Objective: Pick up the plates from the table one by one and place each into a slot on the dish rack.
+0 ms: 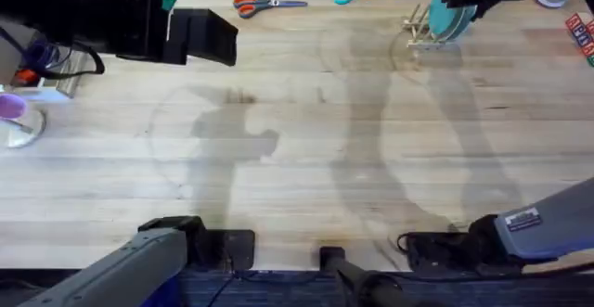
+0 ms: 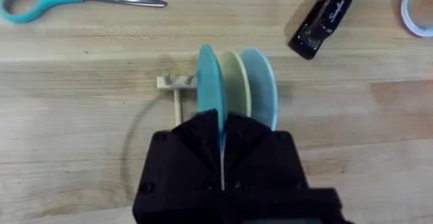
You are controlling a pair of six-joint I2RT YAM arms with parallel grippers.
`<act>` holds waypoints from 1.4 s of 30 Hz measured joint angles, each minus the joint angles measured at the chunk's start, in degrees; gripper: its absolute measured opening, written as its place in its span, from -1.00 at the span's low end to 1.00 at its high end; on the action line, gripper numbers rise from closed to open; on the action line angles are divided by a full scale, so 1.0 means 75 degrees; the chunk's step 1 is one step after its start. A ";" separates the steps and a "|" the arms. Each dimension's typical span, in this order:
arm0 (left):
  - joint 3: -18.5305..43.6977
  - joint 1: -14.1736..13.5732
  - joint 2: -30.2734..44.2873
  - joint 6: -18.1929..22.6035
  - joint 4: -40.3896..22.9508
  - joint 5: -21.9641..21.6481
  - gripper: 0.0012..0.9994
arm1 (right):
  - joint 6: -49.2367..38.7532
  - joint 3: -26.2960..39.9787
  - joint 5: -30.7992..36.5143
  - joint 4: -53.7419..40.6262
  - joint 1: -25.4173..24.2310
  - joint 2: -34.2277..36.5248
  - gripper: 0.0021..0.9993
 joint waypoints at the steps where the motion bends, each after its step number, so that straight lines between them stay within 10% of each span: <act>1: 0.0000 0.0000 -0.0001 0.0000 0.0000 0.0000 0.99 | 0.0000 0.0000 0.0000 -0.0003 0.0000 0.0020 -0.95; 42: 0.0000 0.0000 -0.0001 0.0000 0.0000 0.0000 0.99 | 0.0000 0.0000 0.0000 -0.0010 0.0002 0.0364 -0.85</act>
